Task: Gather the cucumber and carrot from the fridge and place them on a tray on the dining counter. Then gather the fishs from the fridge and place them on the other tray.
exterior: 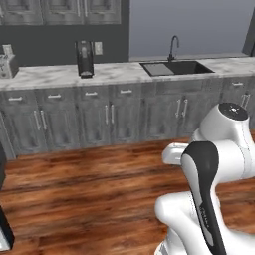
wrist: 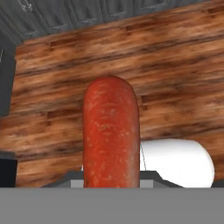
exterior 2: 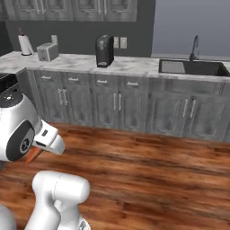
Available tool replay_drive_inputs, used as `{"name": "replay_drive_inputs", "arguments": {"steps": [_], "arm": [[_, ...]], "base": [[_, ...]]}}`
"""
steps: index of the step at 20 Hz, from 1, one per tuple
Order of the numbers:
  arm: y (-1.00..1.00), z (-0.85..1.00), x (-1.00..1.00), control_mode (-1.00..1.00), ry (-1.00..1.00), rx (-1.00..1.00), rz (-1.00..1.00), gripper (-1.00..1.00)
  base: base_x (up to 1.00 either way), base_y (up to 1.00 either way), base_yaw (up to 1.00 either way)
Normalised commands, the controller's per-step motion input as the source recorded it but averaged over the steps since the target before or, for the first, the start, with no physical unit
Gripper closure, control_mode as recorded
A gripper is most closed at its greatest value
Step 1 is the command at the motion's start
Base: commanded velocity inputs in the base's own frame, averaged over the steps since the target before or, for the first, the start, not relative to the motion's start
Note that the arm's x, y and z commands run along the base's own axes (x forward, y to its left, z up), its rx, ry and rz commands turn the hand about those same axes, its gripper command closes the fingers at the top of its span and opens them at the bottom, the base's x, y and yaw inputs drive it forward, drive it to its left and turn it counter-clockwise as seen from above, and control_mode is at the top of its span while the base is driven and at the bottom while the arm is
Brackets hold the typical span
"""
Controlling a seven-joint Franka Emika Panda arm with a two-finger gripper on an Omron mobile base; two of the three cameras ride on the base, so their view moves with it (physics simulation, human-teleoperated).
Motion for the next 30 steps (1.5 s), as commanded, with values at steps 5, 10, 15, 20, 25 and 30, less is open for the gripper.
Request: {"name": "replay_drive_inputs", "arguments": {"steps": [5,10,15,20,25,30], "arm": [[0.00,0.00,0.00,1.00,0.00,0.00,0.00,1.00],[0.00,0.00,0.00,1.00,0.00,0.00,0.00,1.00],[0.00,0.00,0.00,1.00,0.00,0.00,0.00,1.00],[0.00,0.00,0.00,1.00,0.00,0.00,0.00,1.00],[0.00,0.00,0.00,1.00,0.00,0.00,0.00,1.00],[0.00,0.00,0.00,1.00,0.00,0.00,0.00,1.00]], "base": [[0.20,-0.71,-0.18],[0.06,-0.71,-0.19],[0.03,-0.53,-0.34],[0.22,-0.37,-0.42],[0.14,-0.09,-0.53],[0.06,0.00,-0.60]]}}
